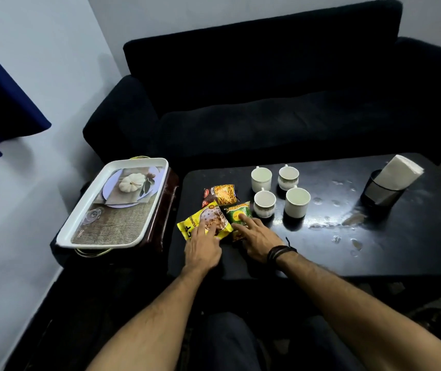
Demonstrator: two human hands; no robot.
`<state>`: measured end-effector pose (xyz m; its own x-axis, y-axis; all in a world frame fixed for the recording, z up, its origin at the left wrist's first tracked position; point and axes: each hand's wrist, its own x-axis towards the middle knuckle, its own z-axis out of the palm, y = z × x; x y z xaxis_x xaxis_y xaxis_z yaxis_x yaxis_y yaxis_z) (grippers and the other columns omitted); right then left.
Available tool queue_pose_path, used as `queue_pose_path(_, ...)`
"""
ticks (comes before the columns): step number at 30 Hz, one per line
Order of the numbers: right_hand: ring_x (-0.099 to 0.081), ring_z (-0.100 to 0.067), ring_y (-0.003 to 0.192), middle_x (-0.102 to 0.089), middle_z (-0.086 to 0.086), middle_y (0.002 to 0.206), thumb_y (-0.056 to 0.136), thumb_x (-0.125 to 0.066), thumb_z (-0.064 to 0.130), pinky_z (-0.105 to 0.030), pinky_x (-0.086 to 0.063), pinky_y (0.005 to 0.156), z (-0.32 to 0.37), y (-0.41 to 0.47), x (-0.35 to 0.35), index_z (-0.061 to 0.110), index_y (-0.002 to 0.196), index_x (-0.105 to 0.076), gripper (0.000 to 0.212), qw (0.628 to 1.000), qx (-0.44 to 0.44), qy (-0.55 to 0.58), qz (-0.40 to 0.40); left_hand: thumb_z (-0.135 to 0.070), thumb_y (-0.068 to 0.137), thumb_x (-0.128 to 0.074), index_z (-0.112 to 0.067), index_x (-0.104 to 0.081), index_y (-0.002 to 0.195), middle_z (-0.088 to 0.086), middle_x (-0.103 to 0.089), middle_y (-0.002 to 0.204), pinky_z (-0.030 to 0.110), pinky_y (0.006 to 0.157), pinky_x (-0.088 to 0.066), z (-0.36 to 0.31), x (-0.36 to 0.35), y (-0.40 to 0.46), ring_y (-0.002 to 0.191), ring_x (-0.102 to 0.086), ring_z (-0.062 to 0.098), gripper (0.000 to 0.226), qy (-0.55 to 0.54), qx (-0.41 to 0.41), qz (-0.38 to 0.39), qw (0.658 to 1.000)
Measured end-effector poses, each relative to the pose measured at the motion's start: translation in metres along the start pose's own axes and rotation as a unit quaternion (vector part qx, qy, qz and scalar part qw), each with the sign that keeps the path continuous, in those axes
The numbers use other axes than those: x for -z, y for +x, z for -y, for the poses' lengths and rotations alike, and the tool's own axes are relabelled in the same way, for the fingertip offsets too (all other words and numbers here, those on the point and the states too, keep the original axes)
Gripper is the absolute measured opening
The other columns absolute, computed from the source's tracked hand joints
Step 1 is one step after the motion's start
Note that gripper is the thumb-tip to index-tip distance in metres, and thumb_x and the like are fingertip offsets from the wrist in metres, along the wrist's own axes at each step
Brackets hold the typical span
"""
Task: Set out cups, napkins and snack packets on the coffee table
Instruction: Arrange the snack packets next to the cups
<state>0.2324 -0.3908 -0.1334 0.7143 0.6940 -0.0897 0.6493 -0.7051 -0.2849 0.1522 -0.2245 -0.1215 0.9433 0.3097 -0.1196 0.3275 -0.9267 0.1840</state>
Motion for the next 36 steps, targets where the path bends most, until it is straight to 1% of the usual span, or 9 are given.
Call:
queue_pose_path(4, -0.041, -0.034, 0.131, -0.031, -0.011, 0.155, 0.090, -0.050, 0.022, -0.043, -0.038, 0.108, 0.006, 0.012, 0.009, 0.021, 0.144, -0.038, 0.055, 0.997, 0.013, -0.005, -0.077, -0.050, 0.096, -0.043, -0.029, -0.014, 0.156, 0.013, -0.002, 0.165, 0.046, 0.121, -0.013, 0.026, -0.003, 0.006, 0.152, -0.008, 0.029, 0.069, 0.064, 0.004, -0.042, 0.997)
queue_pose_path(7, -0.039, -0.032, 0.134, -0.033, -0.011, 0.154, 0.089, -0.052, 0.017, -0.041, -0.037, 0.111, 0.011, 0.036, 0.019, 0.019, 0.144, -0.039, 0.056, 0.994, 0.014, 0.001, -0.111, -0.061, 0.095, -0.036, -0.034, -0.004, 0.157, 0.010, 0.002, 0.166, 0.048, 0.122, 0.001, 0.044, -0.016, 0.012, 0.153, 0.000, 0.027, 0.075, 0.057, -0.010, -0.033, 0.998)
queue_pose_path(14, -0.023, -0.034, 0.145, -0.022, -0.013, 0.159, 0.093, -0.056, 0.022, -0.047, -0.032, 0.116, 0.019, 0.114, 0.027, 0.021, 0.147, -0.031, 0.059, 0.996, -0.063, 0.042, -0.047, -0.064, 0.093, -0.035, -0.038, -0.011, 0.155, 0.008, -0.010, 0.163, 0.056, 0.119, -0.020, 0.032, -0.050, 0.016, 0.144, -0.024, 0.031, 0.071, -0.043, 0.063, -0.114, 0.991)
queue_pose_path(18, -0.034, -0.041, 0.136, -0.021, -0.011, 0.157, 0.096, -0.052, 0.024, -0.054, -0.042, 0.105, 0.022, 0.147, 0.013, 0.036, 0.148, -0.023, 0.061, 0.992, -0.109, 0.057, 0.003, -0.069, 0.092, -0.029, -0.037, -0.015, 0.155, 0.011, -0.020, 0.160, 0.054, 0.115, -0.026, 0.029, -0.061, 0.026, 0.136, -0.035, 0.032, 0.072, -0.032, 0.092, -0.162, 0.982)
queue_pose_path(22, -0.044, -0.041, 0.125, -0.038, -0.013, 0.142, 0.096, -0.049, 0.030, -0.052, -0.042, 0.099, 0.020, 0.167, 0.009, 0.039, 0.146, -0.027, 0.056, 0.993, -0.112, 0.028, -0.018, -0.070, 0.091, -0.028, -0.036, -0.022, 0.154, 0.013, -0.031, 0.155, 0.052, 0.117, -0.024, 0.030, -0.066, 0.030, 0.134, -0.036, 0.032, 0.072, -0.023, 0.097, -0.198, 0.975)
queue_pose_path(26, -0.051, -0.038, 0.117, -0.056, -0.015, 0.124, 0.084, -0.049, 0.065, -0.048, -0.039, 0.096, 0.009, 0.177, 0.021, 0.026, 0.133, -0.047, 0.063, 0.989, -0.135, -0.034, -0.047, -0.067, 0.089, -0.037, -0.031, -0.033, 0.151, 0.017, -0.038, 0.145, 0.051, 0.121, -0.017, 0.030, -0.065, 0.030, 0.136, -0.035, 0.033, 0.072, -0.032, 0.106, -0.216, 0.970)
queue_pose_path(30, -0.055, -0.031, 0.104, -0.068, -0.011, 0.106, 0.086, -0.039, 0.063, -0.046, -0.037, 0.089, 0.013, 0.166, 0.014, 0.014, 0.104, -0.067, 0.059, 0.975, -0.146, -0.126, -0.109, -0.062, 0.090, -0.037, -0.030, -0.037, 0.147, 0.015, -0.042, 0.131, 0.052, 0.111, -0.036, 0.029, -0.064, 0.028, 0.118, -0.044, 0.033, 0.066, -0.052, 0.117, -0.220, 0.967)
queue_pose_path(33, -0.050, -0.031, 0.117, -0.055, -0.010, 0.126, 0.090, -0.047, 0.050, -0.045, -0.040, 0.094, 0.010, 0.158, 0.012, 0.015, 0.120, -0.056, 0.048, 0.978, -0.080, -0.080, -0.176, -0.061, 0.088, -0.036, -0.030, -0.037, 0.147, 0.015, -0.039, 0.132, 0.050, 0.101, -0.044, 0.029, -0.063, 0.026, 0.115, -0.047, 0.033, 0.066, -0.054, 0.120, -0.208, 0.969)
queue_pose_path(36, -0.016, -0.030, 0.148, -0.018, -0.006, 0.161, 0.093, -0.056, 0.031, -0.048, -0.027, 0.116, 0.002, 0.163, 0.017, 0.028, 0.149, -0.027, 0.063, 0.996, 0.049, -0.049, -0.050, -0.059, 0.088, -0.037, -0.027, -0.034, 0.149, 0.016, -0.030, 0.149, 0.048, 0.110, -0.038, 0.028, -0.065, 0.028, 0.130, -0.042, 0.033, 0.069, -0.040, 0.111, -0.204, 0.972)
